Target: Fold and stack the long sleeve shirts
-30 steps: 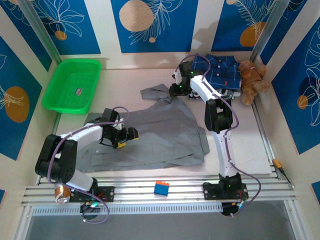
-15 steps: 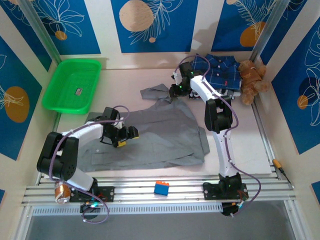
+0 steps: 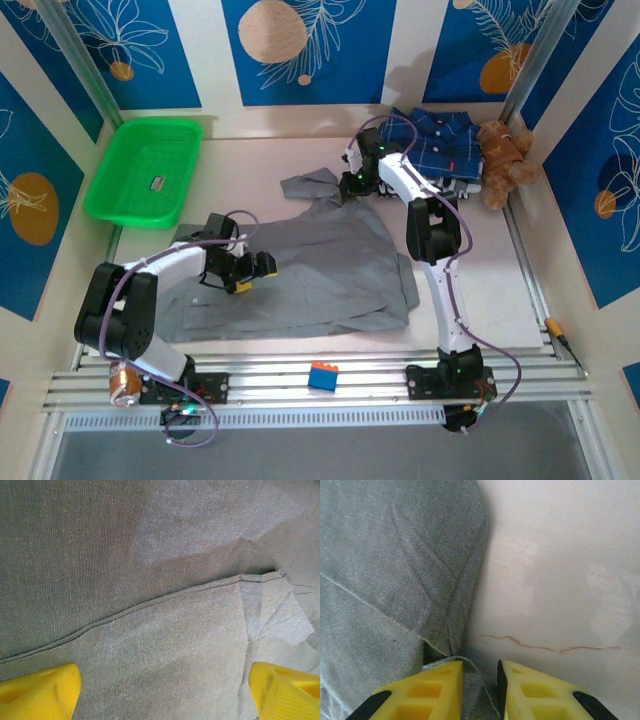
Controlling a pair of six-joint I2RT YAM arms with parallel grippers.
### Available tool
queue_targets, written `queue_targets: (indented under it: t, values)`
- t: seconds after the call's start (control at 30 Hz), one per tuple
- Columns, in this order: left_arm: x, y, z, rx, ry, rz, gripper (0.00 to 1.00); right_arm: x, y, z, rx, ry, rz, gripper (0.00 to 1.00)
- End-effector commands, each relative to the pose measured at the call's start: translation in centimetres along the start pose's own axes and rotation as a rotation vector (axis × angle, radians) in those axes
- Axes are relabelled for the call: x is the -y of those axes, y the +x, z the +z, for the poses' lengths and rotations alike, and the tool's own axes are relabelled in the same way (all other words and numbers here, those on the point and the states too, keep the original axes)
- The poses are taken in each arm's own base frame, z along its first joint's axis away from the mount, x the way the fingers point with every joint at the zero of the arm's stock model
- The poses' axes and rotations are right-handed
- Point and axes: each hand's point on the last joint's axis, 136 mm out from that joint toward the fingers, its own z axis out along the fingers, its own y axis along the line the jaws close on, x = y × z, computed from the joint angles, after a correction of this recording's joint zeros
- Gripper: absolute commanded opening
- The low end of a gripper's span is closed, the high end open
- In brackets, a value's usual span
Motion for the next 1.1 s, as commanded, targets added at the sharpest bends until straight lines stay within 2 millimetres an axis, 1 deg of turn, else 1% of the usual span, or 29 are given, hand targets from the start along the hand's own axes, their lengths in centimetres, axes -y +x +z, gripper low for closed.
queue_targets:
  t: [0.0, 0.07, 0.17, 0.37, 0.47, 0.67, 0.7, 0.77, 0.9, 0.97, 1.03, 1.07]
  values:
    - [-0.2, -0.2, -0.1, -0.010, 0.000, 0.005, 0.88, 0.3, -0.2, -0.3, -0.005, 0.019, -0.016, 0.30]
    - [-0.1, -0.2, -0.2, -0.009, 0.002, 0.005, 0.88, 0.5, -0.3, -0.5, -0.001, 0.019, -0.012, 0.35]
    - [-0.2, -0.3, -0.2, -0.010, 0.002, 0.005, 0.88, 0.6, -0.5, -0.6, 0.005, 0.025, -0.020, 0.39]
    - [-0.2, -0.3, -0.2, -0.012, 0.002, 0.008, 0.88, 0.7, -0.5, -0.5, 0.000, 0.017, -0.016, 0.41]
    - [-0.2, -0.3, -0.1, -0.012, 0.001, 0.007, 0.88, 0.3, -0.4, -0.2, -0.007, -0.008, -0.021, 0.42]
    - [-0.3, -0.2, -0.1, -0.013, 0.000, 0.008, 0.88, -0.5, 0.3, 0.3, -0.040, -0.056, -0.018, 0.40]
    - [-0.4, -0.2, -0.1, -0.013, 0.001, 0.007, 0.88, -0.7, 0.4, 0.4, -0.046, -0.064, -0.019, 0.39]
    - [-0.4, -0.1, -0.1, -0.015, -0.001, 0.008, 0.87, -0.9, 0.5, 0.4, -0.049, -0.074, -0.026, 0.33]
    - [-0.5, -0.1, 0.0, -0.017, -0.003, 0.007, 0.88, -0.8, 0.6, 0.3, -0.051, -0.074, -0.018, 0.19]
    - [-0.5, -0.1, -0.1, -0.016, -0.005, 0.005, 0.87, -0.6, 0.1, -0.1, -0.035, -0.058, -0.007, 0.10]
    - [-0.6, -0.2, -0.1, -0.012, -0.006, 0.001, 0.87, -0.2, -0.8, -0.9, 0.002, -0.029, 0.008, 0.01]
    - [-0.6, -0.2, -0.2, -0.011, -0.008, -0.002, 0.88, 0.1, -1.5, -1.4, 0.027, -0.005, 0.014, 0.00]
